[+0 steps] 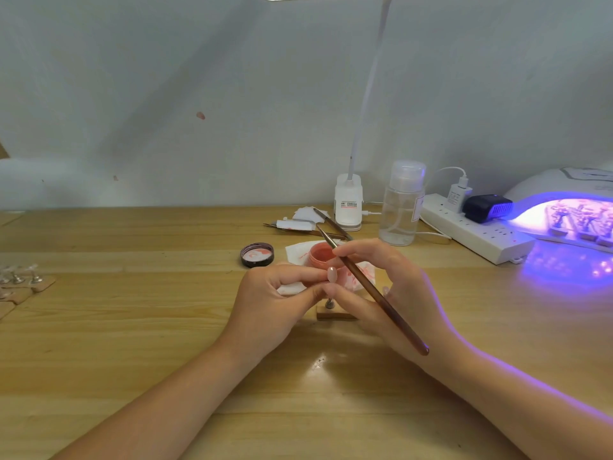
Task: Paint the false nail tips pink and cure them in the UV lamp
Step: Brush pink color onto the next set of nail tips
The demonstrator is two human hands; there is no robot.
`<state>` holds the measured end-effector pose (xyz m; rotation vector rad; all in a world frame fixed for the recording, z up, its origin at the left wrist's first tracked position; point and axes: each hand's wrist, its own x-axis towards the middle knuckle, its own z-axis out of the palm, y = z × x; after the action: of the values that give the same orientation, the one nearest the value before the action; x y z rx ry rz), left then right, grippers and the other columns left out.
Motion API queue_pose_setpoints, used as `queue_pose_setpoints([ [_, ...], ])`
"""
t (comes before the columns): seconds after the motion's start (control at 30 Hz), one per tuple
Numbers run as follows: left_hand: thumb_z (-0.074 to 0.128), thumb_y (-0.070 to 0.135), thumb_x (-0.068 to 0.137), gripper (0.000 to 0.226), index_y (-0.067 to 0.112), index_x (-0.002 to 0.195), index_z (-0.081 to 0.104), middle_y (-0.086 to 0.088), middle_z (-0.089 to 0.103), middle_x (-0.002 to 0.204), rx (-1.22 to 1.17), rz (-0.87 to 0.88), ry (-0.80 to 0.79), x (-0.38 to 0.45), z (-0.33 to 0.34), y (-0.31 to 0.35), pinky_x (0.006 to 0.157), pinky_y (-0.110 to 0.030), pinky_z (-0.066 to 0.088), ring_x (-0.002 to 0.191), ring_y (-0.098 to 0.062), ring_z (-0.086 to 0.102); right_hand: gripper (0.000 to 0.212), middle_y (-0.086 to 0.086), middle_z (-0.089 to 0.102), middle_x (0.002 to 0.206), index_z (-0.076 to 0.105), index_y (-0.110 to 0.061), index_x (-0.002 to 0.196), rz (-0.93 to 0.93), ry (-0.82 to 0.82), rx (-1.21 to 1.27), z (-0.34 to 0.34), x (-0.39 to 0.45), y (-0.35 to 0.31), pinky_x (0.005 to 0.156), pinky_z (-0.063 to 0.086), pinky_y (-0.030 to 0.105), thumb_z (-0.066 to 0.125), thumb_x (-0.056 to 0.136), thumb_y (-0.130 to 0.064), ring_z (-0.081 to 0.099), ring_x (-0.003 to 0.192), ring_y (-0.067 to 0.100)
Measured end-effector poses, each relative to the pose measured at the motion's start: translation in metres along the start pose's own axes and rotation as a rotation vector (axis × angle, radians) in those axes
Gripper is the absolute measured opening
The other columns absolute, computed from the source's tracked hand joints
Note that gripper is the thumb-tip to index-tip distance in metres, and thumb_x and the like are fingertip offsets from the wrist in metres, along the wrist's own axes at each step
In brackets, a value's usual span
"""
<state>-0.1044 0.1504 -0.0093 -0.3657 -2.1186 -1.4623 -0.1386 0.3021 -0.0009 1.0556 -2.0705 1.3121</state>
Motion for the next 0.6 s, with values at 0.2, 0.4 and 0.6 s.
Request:
queue_pose_setpoints([
  [0.2,0.068,0.035,0.066,0.016,0.037,0.082,0.070,0.025,0.069,0.079,0.040,0.008,-0.046,0.000,0.000,0.002,0.074,-0.011,0.046,0.081,0.003,0.064,0.040,-0.029,0.059,0.094,0.054,-0.036,0.096,0.000,0.019,0.046,-0.003,-0.001,0.000,0.078,0.045,0.009,0.078,0.070,-0.018,0.058,0.092,-0.008],
  [0.4,0.071,0.040,0.057,0.025,0.035,0.081,0.068,0.026,0.067,0.077,0.069,-0.056,-0.061,0.001,0.002,0.002,0.071,-0.003,0.040,0.078,0.008,0.060,0.028,-0.014,0.066,0.088,0.058,-0.029,0.097,0.064,0.073,0.071,-0.023,0.006,0.010,0.064,0.044,0.003,0.073,0.074,-0.021,0.060,0.087,-0.006],
  [0.6,0.071,0.049,0.052,0.037,0.032,0.084,0.062,0.019,0.066,0.079,0.107,-0.128,-0.154,0.002,0.003,-0.004,0.074,-0.007,0.043,0.076,0.003,0.059,0.027,-0.014,0.067,0.085,0.060,-0.025,0.097,0.116,0.002,-0.012,-0.031,-0.010,0.027,0.077,0.037,0.002,0.069,0.072,-0.030,0.059,0.089,-0.004],
])
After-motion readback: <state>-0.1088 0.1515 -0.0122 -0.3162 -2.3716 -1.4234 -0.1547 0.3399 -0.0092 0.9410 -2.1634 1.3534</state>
